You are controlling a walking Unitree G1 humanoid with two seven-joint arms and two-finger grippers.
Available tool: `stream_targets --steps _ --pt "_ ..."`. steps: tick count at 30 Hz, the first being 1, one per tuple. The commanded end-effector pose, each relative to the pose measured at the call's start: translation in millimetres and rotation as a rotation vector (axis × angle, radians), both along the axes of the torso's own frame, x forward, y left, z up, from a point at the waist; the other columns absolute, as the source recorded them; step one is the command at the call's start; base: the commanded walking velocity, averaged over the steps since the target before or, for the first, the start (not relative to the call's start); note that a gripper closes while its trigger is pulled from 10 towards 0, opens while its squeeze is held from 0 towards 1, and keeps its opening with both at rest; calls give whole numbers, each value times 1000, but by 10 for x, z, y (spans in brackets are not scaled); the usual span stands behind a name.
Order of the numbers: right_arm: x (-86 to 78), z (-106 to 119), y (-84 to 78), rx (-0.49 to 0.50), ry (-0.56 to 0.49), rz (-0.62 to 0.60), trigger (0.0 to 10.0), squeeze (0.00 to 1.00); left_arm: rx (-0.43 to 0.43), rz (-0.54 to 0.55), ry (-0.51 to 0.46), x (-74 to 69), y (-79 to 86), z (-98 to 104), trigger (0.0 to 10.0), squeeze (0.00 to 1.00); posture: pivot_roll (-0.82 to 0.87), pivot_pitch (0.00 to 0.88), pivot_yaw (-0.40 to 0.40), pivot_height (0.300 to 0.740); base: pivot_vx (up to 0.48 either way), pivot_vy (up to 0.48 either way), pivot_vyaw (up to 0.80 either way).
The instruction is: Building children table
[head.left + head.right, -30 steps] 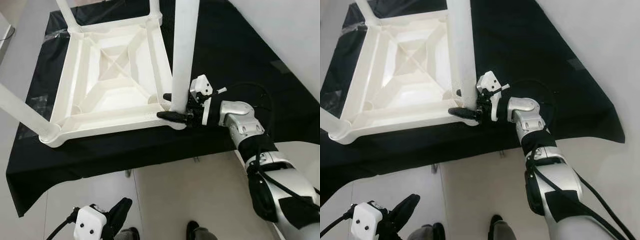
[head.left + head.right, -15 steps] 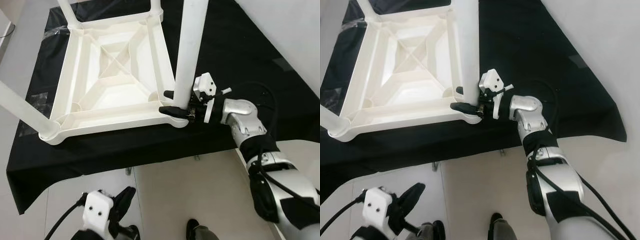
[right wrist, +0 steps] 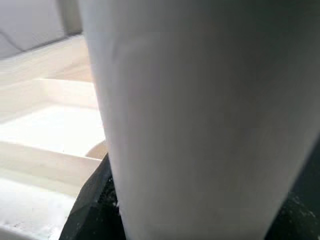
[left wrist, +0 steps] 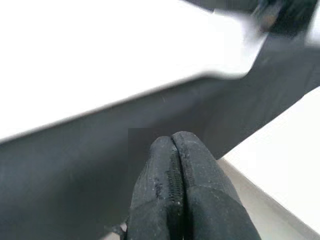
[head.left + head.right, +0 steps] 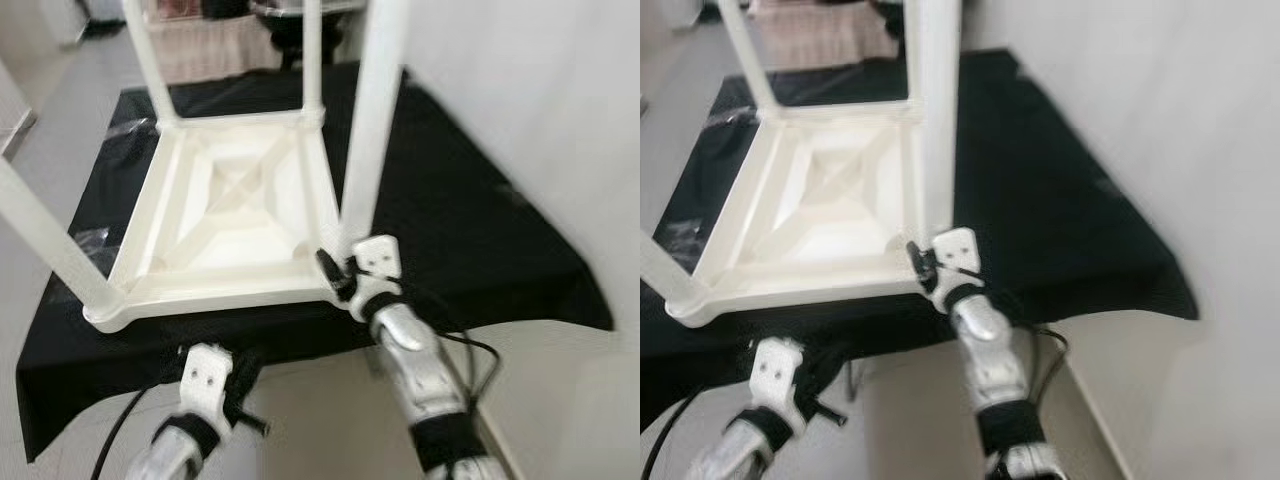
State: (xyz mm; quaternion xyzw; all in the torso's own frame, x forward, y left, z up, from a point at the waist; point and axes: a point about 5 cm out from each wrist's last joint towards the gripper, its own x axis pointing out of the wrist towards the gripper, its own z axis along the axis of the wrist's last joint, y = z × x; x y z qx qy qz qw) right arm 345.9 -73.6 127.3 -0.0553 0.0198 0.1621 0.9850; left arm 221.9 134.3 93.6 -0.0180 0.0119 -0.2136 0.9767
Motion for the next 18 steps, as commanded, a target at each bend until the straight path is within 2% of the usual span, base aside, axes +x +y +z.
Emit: stream_targets --steps 1,3,4,5,7,8,10,11,15,16,18 --pt "-99 -455 -31 -68 203 -35 0 0 8 12 30 3 29 -86 10000 0 67 64 4 740 0 0 0" --pt "76 -310 200 -82 189 -14 0 0 10 12 23 130 11 -116 10000 0 71 28 -6 740 0 0 0" --pt "76 -310 200 -82 189 -14 0 0 10 12 23 130 11 -116 10000 0 71 28 -6 740 0 0 0" --pt "115 -223 297 -81 191 -15 10000 0 11 12 18 209 -4 -135 10000 0 73 17 -6 740 0 0 0" --pt "121 -185 306 -81 188 -14 10000 12 11 13 17 238 -10 -144 10000 0 71 10 -8 740 0 0 0" --pt "131 -153 294 -79 182 -17 10000 710 12 13 15 260 -16 -149 10000 0 66 6 -12 740 0 0 0" --pt "131 -153 294 -79 182 -17 10000 710 12 13 15 260 -16 -149 10000 0 66 6 -12 740 0 0 0" --pt "137 -108 279 -80 165 -16 10000 1000 12 12 11 283 -27 -155 10000 0 58 7 -19 740 0 0 0" --pt "258 202 107 8 47 75 10000 1000 5 15 -2 309 -66 -160 10000 0 39 15 -24 740 0 0 0" --pt "258 202 107 8 47 75 10000 1000 5 15 -2 309 -66 -160 10000 0 39 15 -24 740 0 0 0" --pt "301 323 87 29 4 205 10000 1000 1 13 -10 300 -82 -165 10000 0 41 24 -24 740 0 0 0"
